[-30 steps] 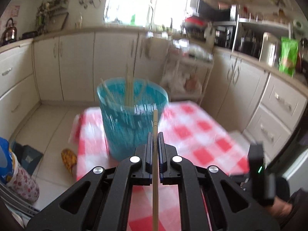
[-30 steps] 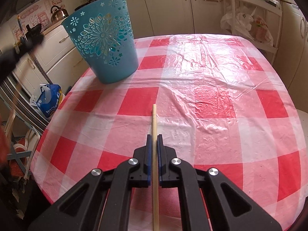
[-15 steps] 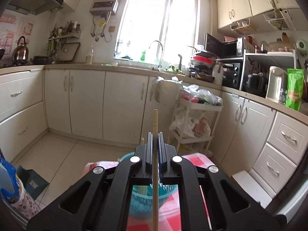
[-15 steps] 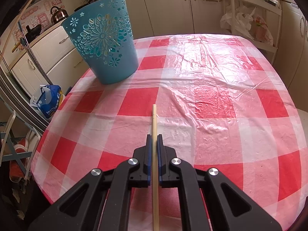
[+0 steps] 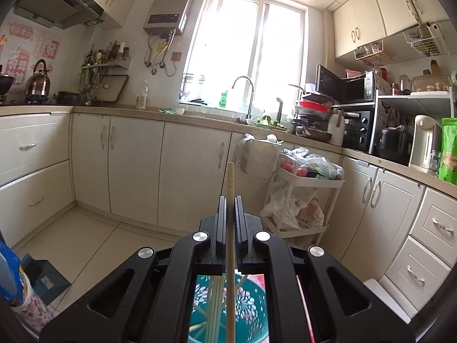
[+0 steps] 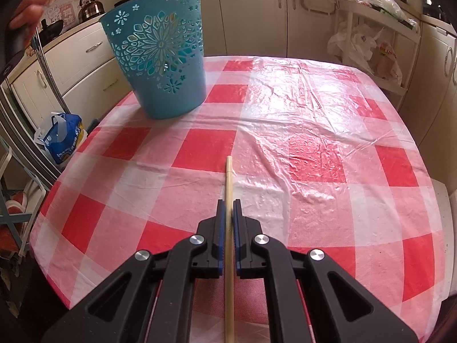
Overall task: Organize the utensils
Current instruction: 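Lift the left chopstick over the teal basket and lower it in, then open the left gripper to drop the chopstick into the teal basket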
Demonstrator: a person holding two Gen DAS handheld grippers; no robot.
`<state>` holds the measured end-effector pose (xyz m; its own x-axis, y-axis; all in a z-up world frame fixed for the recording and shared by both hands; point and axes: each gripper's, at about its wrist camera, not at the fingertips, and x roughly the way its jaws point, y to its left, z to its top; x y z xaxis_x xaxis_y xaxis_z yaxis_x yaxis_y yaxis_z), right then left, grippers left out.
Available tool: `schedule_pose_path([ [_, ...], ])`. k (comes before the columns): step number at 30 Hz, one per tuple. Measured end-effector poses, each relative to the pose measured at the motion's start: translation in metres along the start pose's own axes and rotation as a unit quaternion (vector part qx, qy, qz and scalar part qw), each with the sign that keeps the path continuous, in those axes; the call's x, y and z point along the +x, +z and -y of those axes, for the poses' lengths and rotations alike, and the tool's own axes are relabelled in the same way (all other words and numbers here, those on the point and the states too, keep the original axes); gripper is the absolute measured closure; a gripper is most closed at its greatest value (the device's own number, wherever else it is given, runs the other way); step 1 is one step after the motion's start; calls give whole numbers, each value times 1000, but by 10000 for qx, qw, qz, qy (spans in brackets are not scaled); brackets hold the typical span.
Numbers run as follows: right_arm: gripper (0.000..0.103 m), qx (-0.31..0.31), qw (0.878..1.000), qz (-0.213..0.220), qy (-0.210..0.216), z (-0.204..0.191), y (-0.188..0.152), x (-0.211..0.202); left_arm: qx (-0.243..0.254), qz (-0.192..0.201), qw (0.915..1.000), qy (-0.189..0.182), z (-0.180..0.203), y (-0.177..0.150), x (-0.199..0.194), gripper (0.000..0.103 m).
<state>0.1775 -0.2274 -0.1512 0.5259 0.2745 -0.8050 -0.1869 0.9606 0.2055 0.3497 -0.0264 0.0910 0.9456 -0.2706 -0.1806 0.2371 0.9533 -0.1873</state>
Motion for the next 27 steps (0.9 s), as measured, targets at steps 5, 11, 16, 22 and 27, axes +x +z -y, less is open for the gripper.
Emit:
schedule_pose_path([
  [5,97,31,10000,6,21,1,0,0,-162,80,9998,112,0,6,24,98],
  [11,97,-30,10000,8,-30,-1,-1,0,-343,151,9988,317,-3,1,50,98],
  [16,97,-12,10000,10,-22,-2,-1,0,-481,18,9979,425,-9,-14,69,98],
  [22,97,-15,10000,12,-28,-2,-1,0,-383,-288,9976,491,-13,-33,76,98],
  [27,97,-12,10000,10,-19,-2,-1,1,-296,-484,9970,532,-14,-49,69,98],
])
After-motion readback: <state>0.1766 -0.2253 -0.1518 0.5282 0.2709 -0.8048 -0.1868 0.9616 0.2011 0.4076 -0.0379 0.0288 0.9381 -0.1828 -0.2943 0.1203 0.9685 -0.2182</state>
